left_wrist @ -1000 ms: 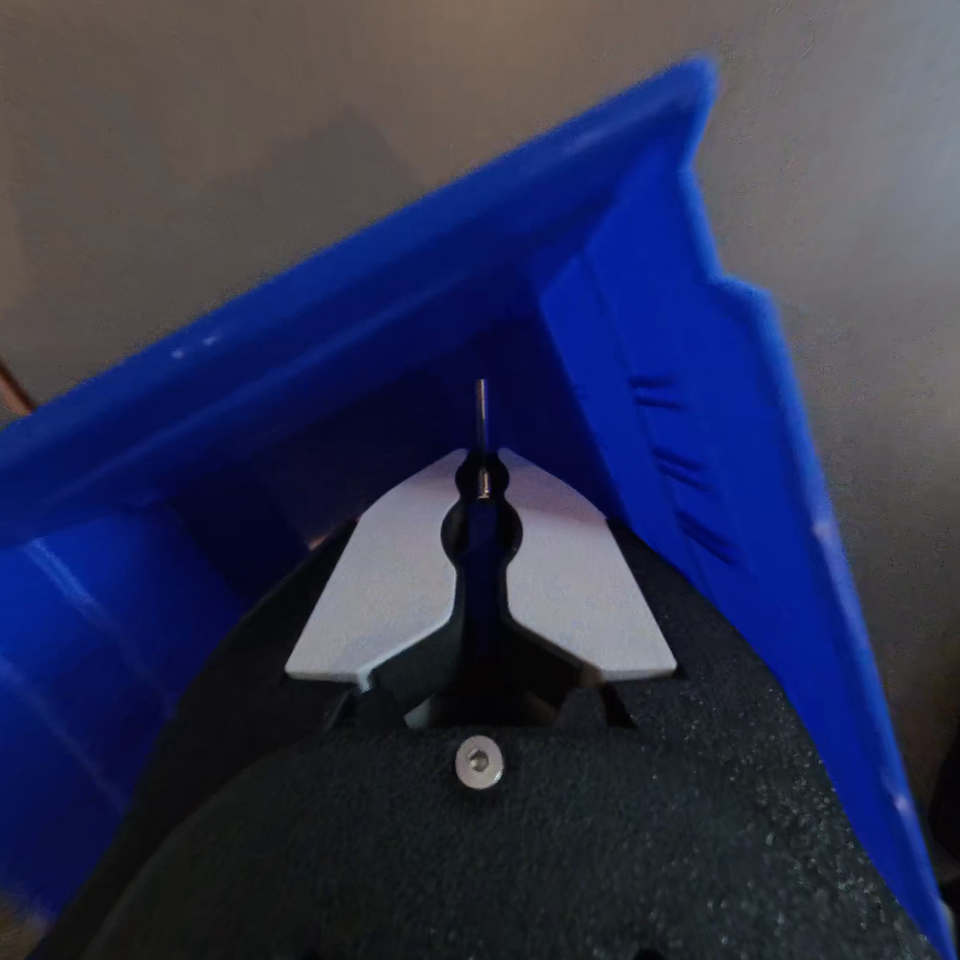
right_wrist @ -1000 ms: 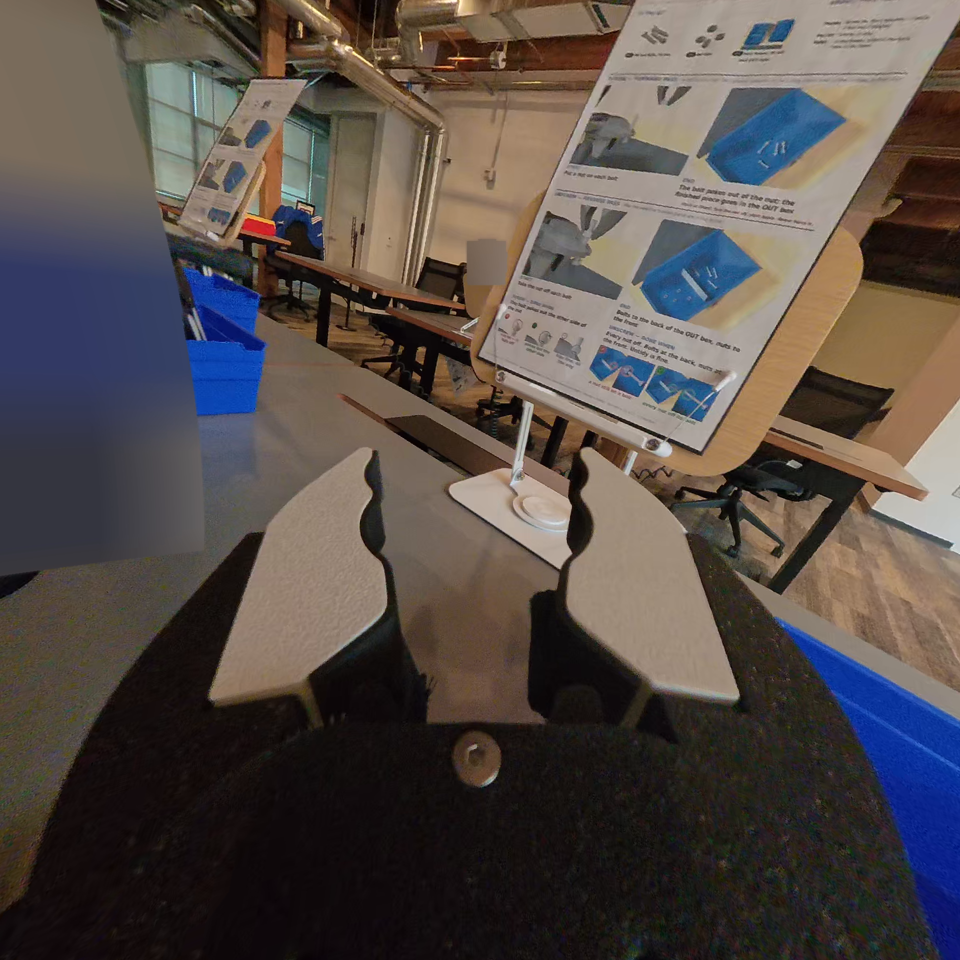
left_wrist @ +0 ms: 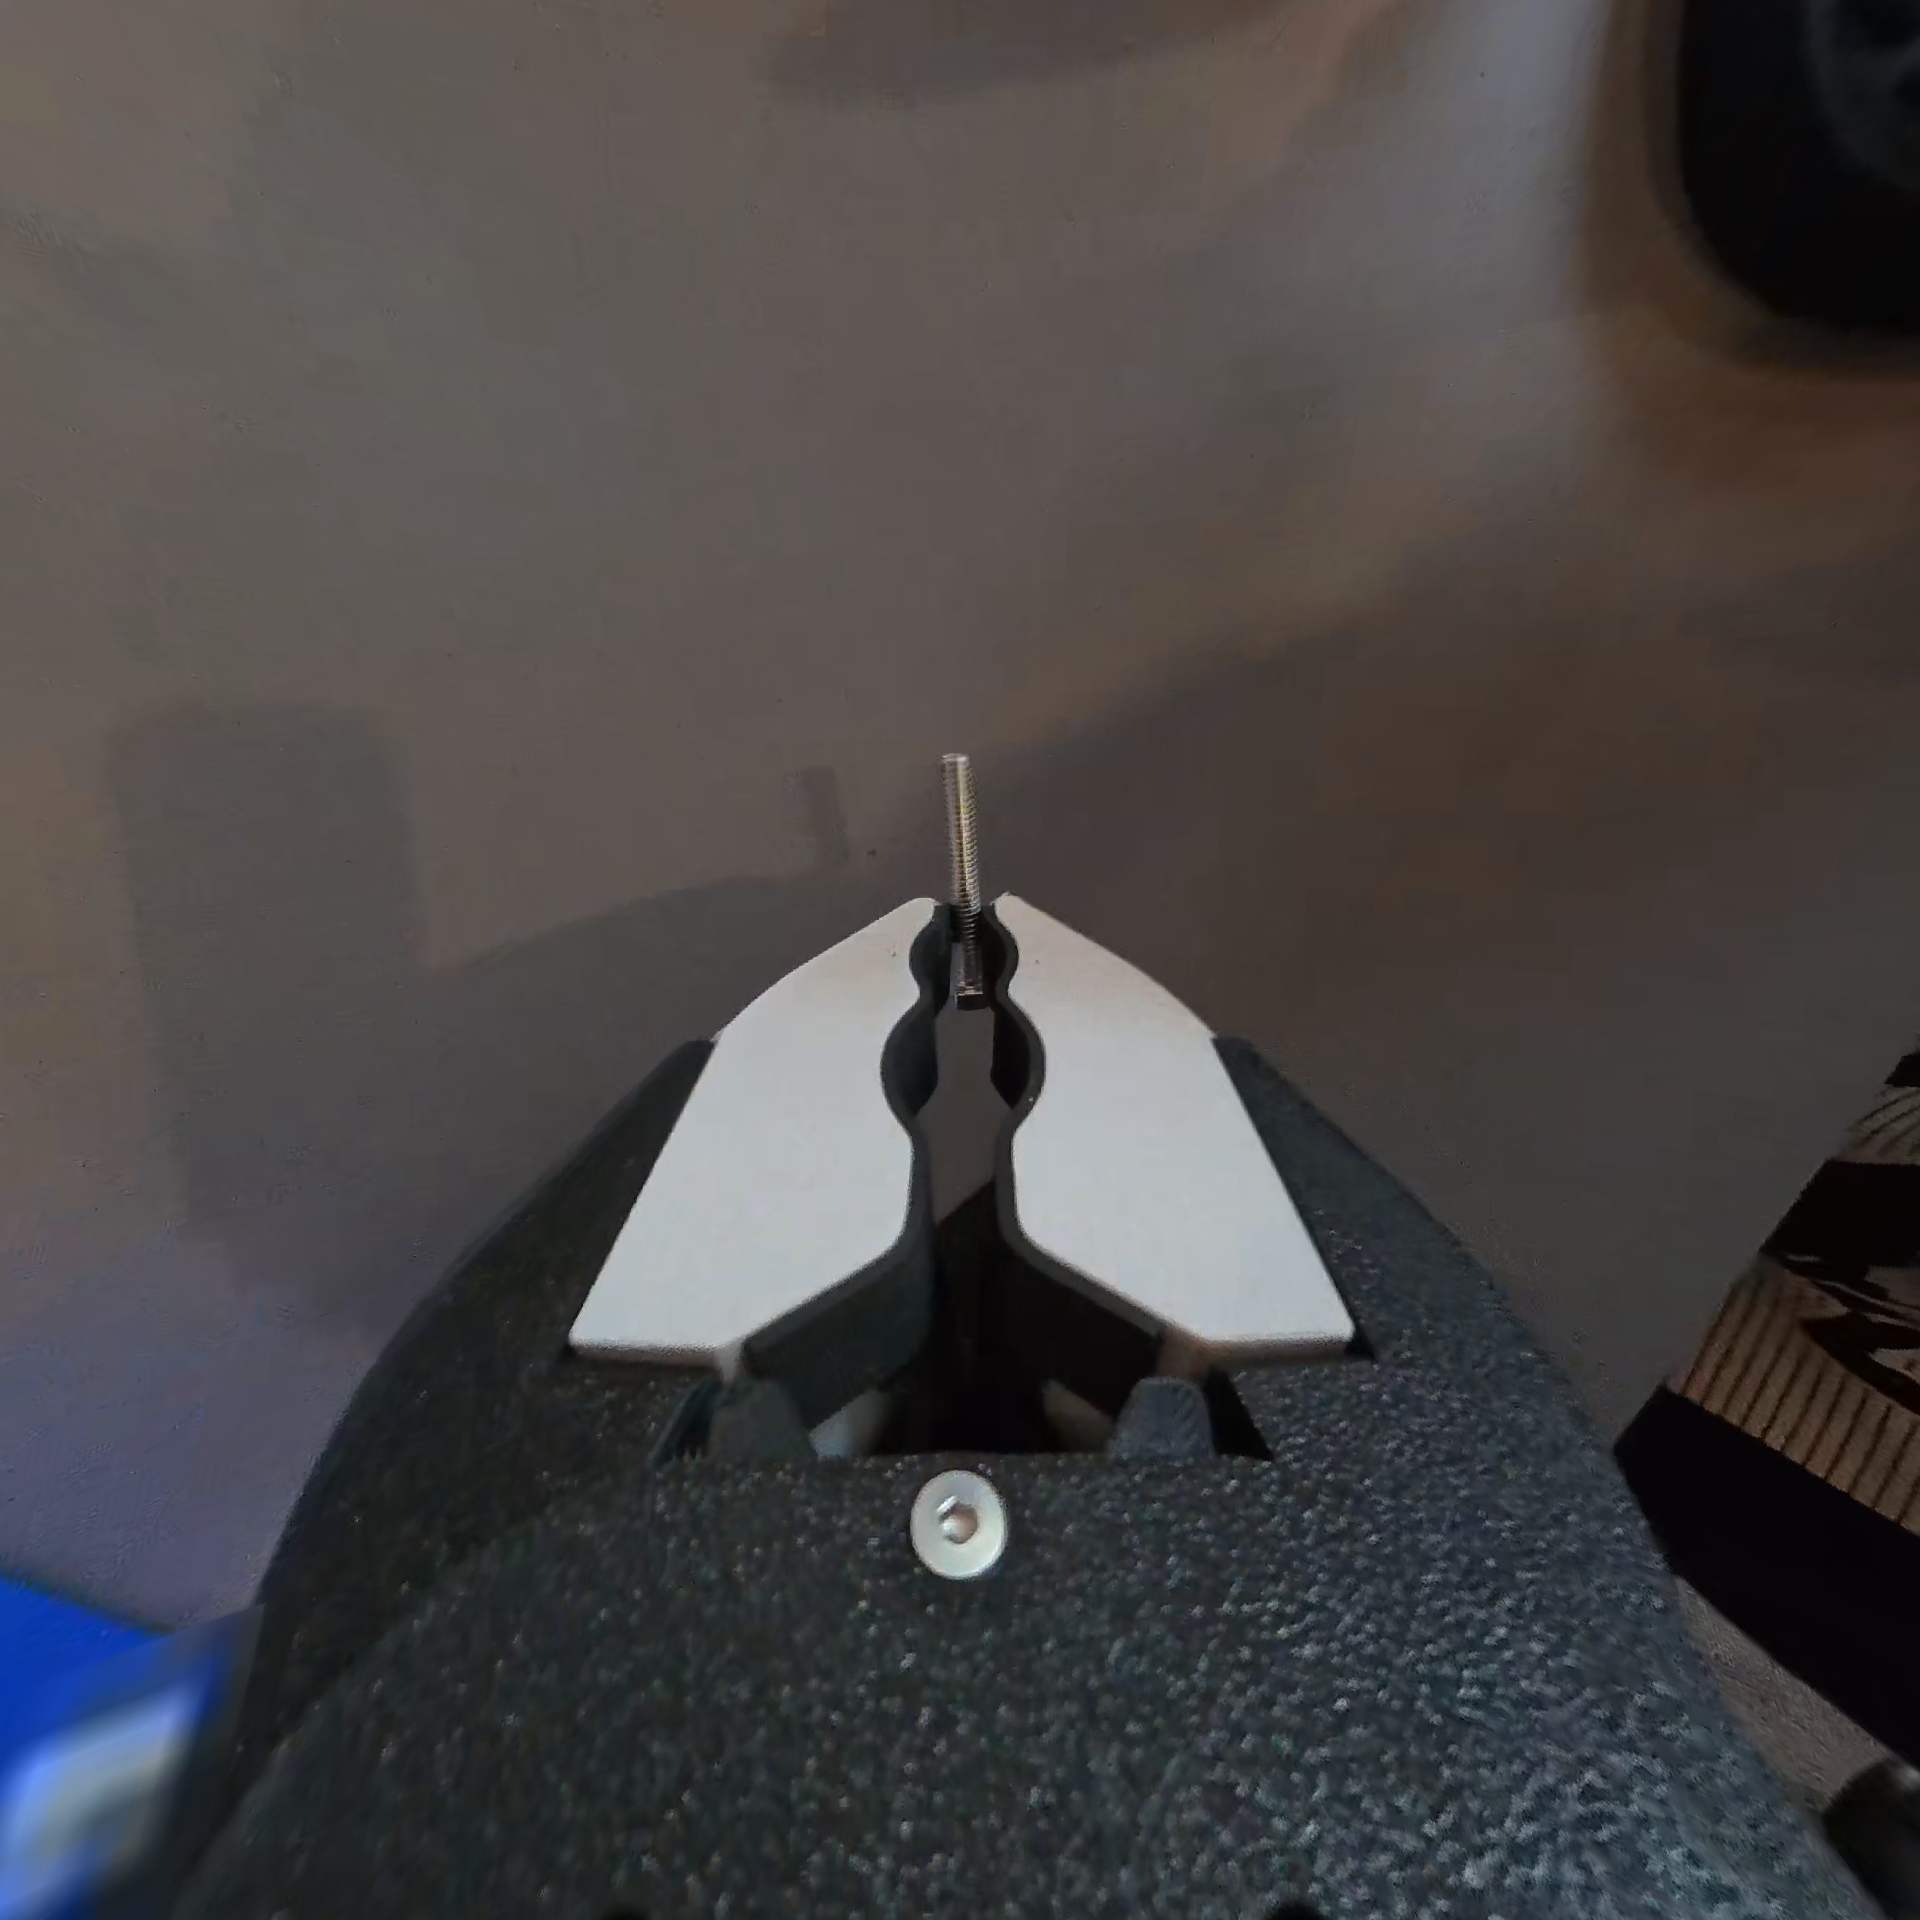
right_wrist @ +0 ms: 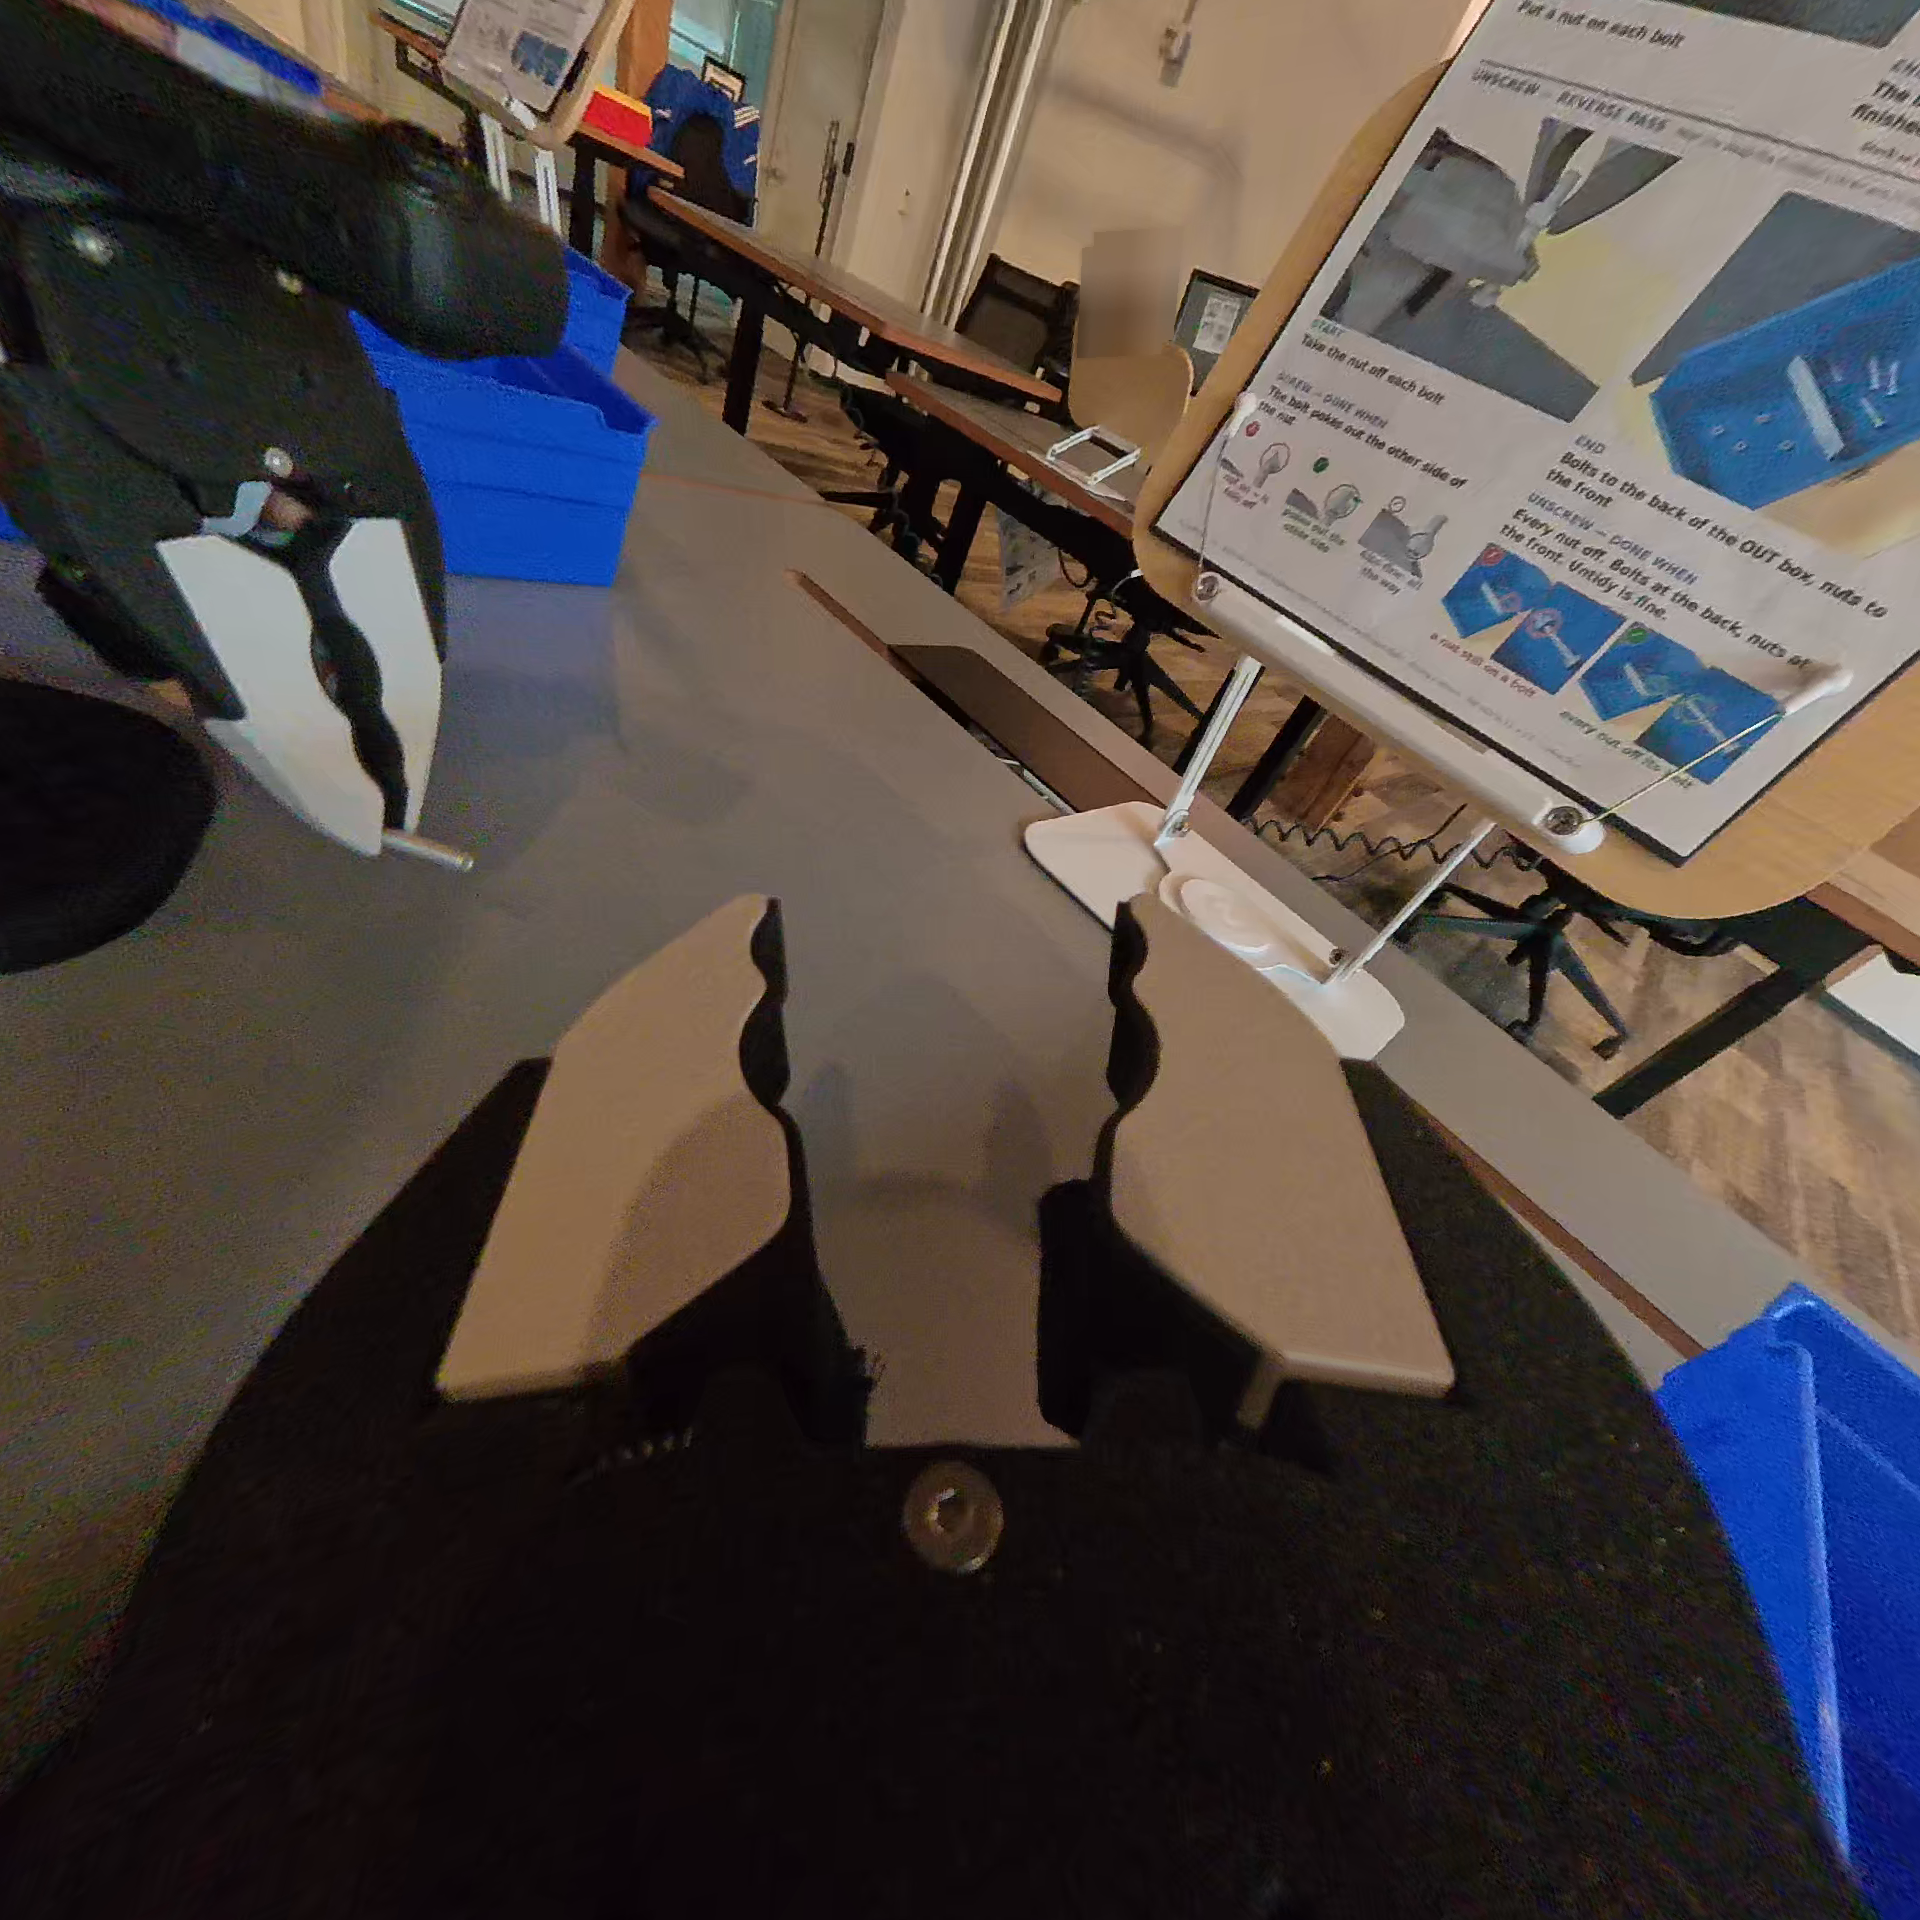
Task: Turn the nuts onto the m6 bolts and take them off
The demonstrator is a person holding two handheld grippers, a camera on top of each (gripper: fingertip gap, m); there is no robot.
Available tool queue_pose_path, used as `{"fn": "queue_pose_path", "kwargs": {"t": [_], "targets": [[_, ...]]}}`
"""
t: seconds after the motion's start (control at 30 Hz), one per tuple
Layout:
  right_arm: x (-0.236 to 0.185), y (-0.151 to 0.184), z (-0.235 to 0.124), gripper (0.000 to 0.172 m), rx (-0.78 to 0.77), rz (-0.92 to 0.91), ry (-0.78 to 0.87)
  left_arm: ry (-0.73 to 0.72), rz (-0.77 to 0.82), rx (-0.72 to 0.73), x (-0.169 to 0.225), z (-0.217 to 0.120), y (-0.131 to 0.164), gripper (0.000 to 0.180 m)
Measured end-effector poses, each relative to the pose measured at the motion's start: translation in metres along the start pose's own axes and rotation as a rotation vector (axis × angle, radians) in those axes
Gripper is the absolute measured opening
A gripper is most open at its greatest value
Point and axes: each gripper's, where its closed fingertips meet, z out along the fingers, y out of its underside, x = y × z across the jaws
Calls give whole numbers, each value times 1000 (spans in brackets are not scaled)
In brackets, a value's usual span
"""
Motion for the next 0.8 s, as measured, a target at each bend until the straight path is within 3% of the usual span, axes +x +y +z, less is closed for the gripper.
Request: {"fn": "queue_pose_path", "kwargs": {"t": [0.43, 0.6, 0.8], "targets": [[6, 8, 0, 58, -29, 51, -12, 20, 4, -98, 13, 32, 7, 5], [4, 13, 2, 58, -49, 47, -18, 46, -16, -9, 14, 32, 2, 6], [4, 20, 5, 58, -66, 52, -26, 114, -66, 255, 18, 4, -15, 23]]}}
